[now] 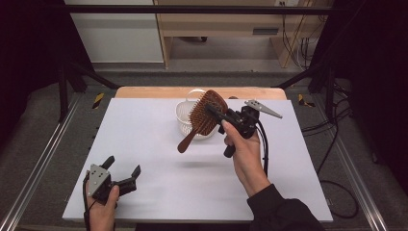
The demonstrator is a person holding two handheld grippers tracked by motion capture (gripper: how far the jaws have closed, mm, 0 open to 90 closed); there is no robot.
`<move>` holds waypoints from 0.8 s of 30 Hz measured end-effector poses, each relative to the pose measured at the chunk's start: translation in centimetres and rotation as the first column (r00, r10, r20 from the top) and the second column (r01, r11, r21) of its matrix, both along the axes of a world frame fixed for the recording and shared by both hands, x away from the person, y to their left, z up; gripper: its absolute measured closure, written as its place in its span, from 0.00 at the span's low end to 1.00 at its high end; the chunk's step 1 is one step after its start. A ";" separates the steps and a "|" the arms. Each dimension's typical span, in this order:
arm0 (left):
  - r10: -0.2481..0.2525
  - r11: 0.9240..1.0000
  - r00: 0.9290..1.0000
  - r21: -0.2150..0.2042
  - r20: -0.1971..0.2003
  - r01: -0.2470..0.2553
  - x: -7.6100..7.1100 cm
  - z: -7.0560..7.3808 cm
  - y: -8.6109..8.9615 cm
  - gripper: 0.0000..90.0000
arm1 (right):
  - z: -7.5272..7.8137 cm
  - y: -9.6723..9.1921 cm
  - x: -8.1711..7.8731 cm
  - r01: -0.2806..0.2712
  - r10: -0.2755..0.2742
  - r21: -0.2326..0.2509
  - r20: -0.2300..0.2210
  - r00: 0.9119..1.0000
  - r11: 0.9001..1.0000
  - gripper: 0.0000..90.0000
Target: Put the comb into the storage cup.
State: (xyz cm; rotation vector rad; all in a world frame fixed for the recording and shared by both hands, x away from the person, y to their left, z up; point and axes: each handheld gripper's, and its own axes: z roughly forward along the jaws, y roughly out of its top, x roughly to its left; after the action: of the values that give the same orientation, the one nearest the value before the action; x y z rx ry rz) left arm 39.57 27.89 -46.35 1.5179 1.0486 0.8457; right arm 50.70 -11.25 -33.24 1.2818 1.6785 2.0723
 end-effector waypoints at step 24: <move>-0.009 1.000 1.000 0.004 -0.002 0.009 0.0 -0.1 -0.3 0.01 | 3.7 1.4 2.6 0.026 -0.026 0.028 0.025 0.999 0.999 0.57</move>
State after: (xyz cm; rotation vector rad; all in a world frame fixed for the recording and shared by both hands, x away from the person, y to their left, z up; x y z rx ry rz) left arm 39.60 27.61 -46.48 1.5257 1.0413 0.8409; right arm 53.35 -9.81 -29.54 1.2726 1.6198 2.0950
